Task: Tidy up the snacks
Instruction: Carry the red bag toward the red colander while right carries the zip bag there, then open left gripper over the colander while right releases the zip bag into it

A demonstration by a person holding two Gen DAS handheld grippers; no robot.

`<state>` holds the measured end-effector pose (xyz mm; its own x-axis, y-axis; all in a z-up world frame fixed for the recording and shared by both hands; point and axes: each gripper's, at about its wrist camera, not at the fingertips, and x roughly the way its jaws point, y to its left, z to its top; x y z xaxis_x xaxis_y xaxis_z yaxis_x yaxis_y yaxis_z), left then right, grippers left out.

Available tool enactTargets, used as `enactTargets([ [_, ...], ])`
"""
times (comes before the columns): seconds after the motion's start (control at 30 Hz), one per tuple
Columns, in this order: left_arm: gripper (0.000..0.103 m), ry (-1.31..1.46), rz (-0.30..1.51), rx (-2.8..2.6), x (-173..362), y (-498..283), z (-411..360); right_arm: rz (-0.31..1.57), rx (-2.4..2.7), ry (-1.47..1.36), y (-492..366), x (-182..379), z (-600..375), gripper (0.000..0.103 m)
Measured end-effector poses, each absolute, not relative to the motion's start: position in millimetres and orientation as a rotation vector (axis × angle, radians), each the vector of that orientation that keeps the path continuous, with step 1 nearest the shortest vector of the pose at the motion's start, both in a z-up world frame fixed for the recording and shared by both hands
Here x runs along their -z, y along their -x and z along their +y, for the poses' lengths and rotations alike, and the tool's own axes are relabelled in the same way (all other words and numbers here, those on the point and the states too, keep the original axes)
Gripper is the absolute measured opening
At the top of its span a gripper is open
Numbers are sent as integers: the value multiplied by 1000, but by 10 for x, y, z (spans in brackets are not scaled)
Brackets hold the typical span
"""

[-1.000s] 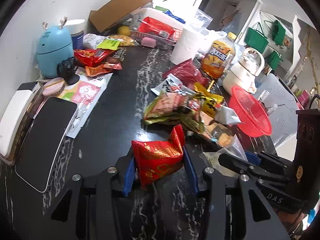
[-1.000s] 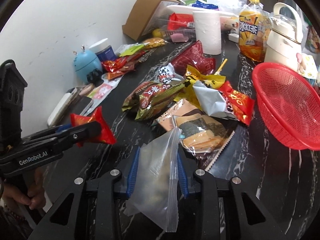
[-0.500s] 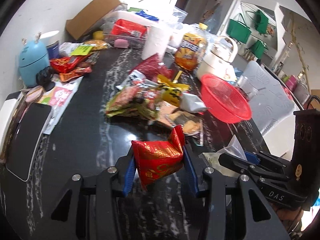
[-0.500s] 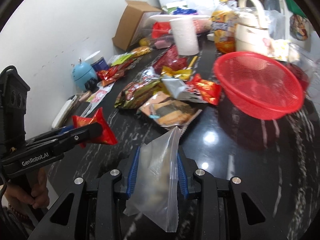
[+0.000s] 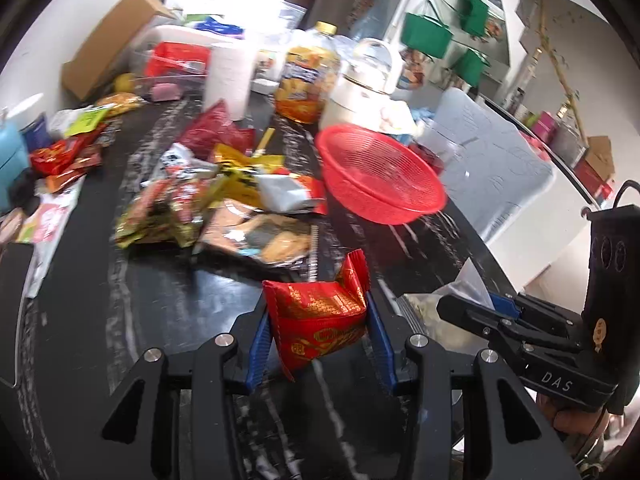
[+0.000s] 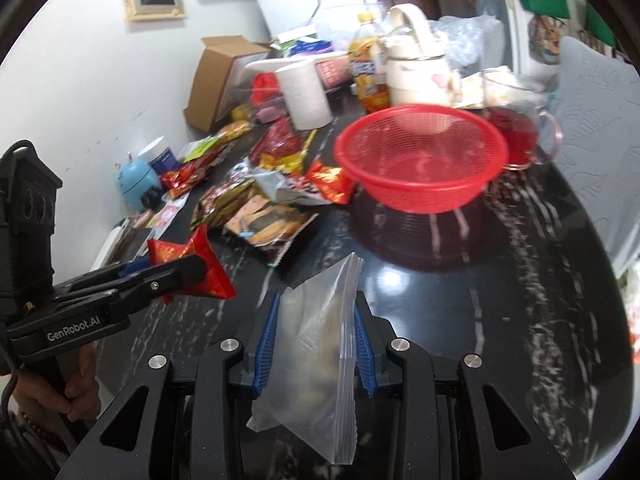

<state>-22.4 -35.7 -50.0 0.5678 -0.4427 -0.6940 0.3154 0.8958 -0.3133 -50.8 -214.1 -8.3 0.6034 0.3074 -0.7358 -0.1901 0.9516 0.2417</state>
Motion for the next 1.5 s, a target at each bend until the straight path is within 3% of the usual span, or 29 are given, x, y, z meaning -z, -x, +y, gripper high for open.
enactTargets([
  [1.0, 43, 9, 739, 620, -133, -641, -1216, 738, -193, -133, 14, -434, -2773, 34],
  [1.5, 43, -43, 789, 561, 118, -1440, -1454, 697, -155, -110, -837, -356, -2974, 35],
])
